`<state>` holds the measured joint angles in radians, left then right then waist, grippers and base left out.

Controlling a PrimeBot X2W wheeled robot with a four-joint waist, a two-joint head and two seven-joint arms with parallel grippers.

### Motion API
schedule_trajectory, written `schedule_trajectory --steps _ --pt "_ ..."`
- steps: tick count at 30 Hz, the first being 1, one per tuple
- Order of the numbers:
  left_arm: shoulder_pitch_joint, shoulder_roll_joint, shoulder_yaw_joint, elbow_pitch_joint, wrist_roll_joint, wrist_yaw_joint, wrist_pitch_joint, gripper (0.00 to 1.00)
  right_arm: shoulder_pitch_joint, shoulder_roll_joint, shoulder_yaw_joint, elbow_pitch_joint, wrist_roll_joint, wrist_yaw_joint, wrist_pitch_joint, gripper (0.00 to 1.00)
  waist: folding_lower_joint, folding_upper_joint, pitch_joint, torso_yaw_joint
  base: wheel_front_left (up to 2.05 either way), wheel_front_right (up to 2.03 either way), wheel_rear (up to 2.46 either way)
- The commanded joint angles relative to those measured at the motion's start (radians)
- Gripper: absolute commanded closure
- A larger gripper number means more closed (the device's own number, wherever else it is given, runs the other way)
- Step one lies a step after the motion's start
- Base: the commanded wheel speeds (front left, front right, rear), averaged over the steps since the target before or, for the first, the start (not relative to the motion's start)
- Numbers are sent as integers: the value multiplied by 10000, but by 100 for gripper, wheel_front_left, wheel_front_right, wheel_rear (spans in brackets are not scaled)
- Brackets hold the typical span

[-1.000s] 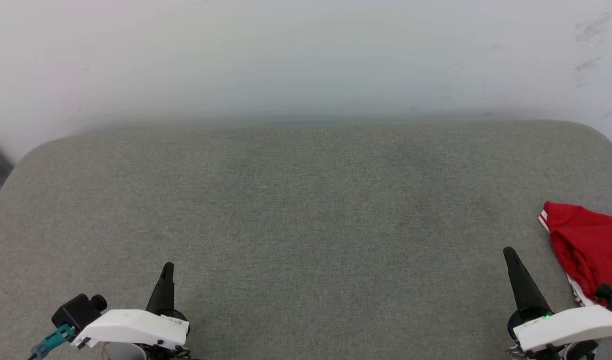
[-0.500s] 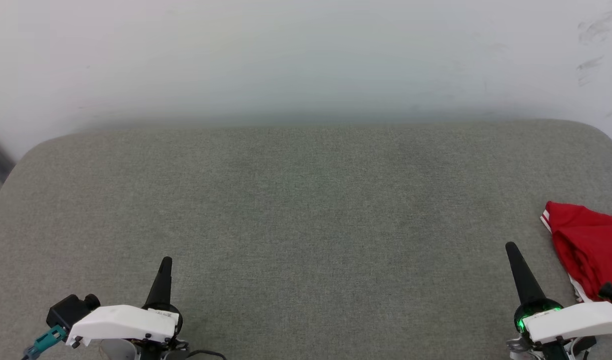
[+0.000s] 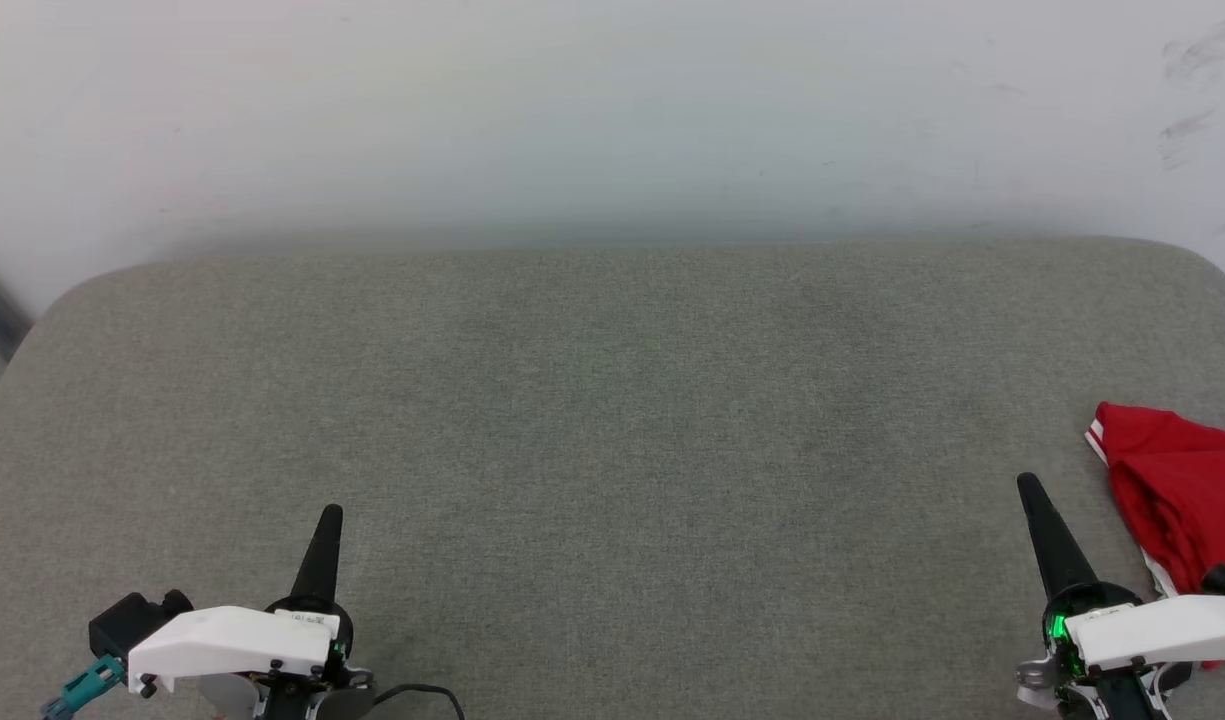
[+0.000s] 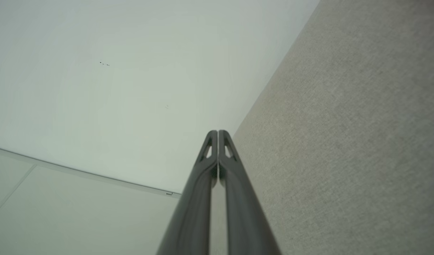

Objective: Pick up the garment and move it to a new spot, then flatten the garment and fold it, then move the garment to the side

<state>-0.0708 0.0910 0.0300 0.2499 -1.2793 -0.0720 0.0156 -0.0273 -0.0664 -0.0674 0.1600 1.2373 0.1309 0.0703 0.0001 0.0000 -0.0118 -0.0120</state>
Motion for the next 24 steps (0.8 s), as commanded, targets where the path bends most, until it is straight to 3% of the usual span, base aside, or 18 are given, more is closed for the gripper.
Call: schedule_trajectory --steps 1,24 --pt "-238 -10 71 -83 -205 -95 67 100 -259 -51 -34 -9 258 -1 17 100 -1 0 4 3 0 0 0" --pt "-348 -229 508 -74 -1891 -374 578 100 -605 -12 -162 463 2225 -2 168 100 -1 0 74 59 0 0 0"
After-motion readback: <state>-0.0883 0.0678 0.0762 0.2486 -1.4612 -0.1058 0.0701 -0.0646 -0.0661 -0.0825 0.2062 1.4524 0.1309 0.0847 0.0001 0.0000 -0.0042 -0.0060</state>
